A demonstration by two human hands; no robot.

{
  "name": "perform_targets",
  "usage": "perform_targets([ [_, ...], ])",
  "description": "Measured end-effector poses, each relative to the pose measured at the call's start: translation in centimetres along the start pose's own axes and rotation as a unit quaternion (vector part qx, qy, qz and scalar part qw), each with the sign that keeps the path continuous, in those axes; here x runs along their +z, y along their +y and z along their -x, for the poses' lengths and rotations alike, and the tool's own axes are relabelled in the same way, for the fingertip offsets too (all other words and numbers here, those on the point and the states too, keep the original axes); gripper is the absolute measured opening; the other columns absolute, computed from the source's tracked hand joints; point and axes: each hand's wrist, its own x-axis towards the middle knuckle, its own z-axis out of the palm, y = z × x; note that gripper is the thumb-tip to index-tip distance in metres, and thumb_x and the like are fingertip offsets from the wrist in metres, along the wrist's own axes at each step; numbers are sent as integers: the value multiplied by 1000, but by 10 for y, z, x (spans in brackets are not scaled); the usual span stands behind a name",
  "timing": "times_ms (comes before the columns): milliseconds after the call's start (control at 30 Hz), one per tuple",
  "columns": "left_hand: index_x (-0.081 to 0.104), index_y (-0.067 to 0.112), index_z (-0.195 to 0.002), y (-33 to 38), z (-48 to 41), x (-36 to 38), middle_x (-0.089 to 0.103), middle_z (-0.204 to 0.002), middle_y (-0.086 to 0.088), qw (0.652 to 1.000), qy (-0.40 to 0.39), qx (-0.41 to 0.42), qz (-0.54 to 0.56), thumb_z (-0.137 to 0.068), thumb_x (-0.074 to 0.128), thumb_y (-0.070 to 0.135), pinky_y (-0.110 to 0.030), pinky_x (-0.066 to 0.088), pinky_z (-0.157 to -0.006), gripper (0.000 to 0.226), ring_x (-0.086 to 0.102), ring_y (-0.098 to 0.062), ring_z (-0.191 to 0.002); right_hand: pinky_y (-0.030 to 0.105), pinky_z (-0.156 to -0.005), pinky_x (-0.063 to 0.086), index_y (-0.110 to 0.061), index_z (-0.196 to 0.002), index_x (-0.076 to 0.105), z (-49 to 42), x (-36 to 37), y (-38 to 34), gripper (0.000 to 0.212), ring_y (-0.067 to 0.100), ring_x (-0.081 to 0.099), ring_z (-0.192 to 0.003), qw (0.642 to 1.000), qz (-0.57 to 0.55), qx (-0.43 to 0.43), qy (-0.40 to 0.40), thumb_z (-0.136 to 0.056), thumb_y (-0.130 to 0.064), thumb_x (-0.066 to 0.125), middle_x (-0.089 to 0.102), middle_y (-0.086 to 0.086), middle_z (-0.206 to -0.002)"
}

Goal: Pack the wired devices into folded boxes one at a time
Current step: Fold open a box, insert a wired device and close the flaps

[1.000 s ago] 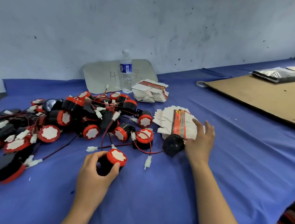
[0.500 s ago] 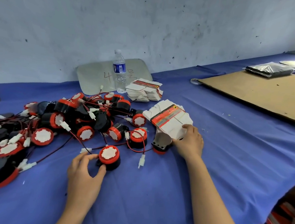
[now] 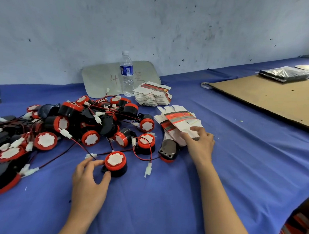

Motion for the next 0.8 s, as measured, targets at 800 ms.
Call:
perform_targets([
  [800,62,14,-114,1,0,-1,44,-140,-4,1000,-5,-8,4,-89,67,10,-40,28,-112,26,30,-19,-138,20,-78,49,-17,-87,57,9,-1,-9,17,14,67,-88,950,-245,-117,154,-98,-6,49,69,-10,-89],
])
